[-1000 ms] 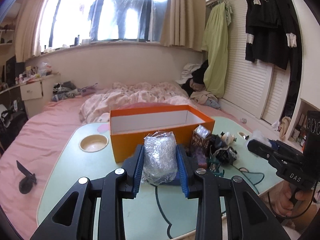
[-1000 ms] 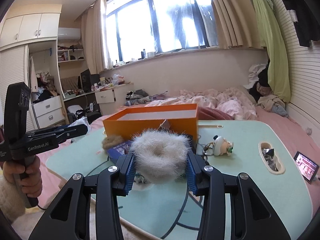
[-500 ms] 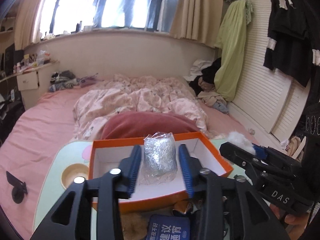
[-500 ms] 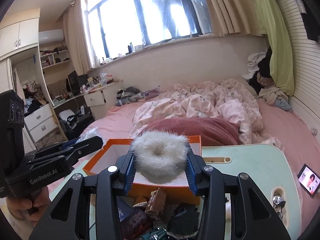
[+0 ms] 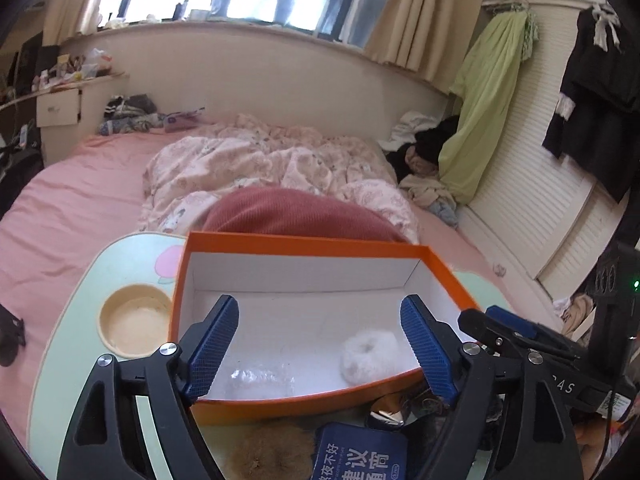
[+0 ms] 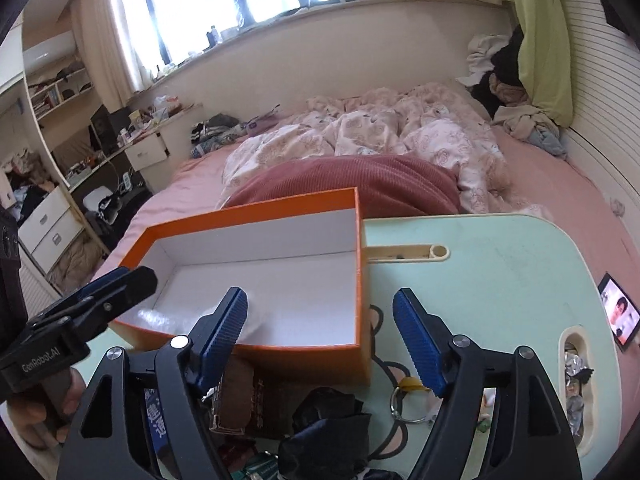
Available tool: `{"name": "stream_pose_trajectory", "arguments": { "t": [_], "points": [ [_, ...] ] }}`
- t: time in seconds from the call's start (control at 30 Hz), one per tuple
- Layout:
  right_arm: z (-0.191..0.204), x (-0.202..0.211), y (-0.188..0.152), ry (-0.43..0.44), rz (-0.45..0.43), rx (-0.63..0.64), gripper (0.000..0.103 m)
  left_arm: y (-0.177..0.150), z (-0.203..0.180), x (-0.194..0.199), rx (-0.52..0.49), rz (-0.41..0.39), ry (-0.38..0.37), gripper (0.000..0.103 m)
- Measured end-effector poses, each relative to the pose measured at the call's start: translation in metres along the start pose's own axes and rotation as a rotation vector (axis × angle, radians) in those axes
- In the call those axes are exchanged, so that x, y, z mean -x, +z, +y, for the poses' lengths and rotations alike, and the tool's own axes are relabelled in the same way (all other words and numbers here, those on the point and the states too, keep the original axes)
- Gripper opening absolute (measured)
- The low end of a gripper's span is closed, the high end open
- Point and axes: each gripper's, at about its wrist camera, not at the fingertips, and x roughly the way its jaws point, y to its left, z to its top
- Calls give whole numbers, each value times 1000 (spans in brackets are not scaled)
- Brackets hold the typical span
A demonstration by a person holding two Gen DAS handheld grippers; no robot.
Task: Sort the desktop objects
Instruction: 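Withdraw both grippers from the orange box back over the table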
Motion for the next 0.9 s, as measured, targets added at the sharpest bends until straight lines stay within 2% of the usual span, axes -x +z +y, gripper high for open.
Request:
{"name": "stream_pose_trajectory", "arguments": {
  "t": [0.1,0.2,0.3,0.37,0.5,0.63,0.7,0.77,0.9],
  "points": [
    [-3,27,2,23,-72,-30,76,3,1,25,8,-49,-15,84],
    [0,55,-7,43,-121,-38,76,-9,-2,44,-20,-42,-21,90],
    [10,82,-30,72,-146,3,76,-38,-6,62,-65,36,-76,90],
    [21,89,-47,72,-139,82,81,-61,-8,73,-95,83,-104,90],
    [35,87,-84,-1,-93,188,81,-102,-6,76,-135,115,-17,91],
    [31,76,-108,-97,-41,200,81,-125,-4,57,-175,133,108,91],
    [28,64,-114,-136,4,205,82,-134,-9,53,-232,98,174,103],
    [28,61,-119,-204,-37,226,103,-136,-11,54,-240,67,174,103],
    [22,59,-118,-169,-35,224,103,-138,-10,56,-237,66,164,103]
  ]
}}
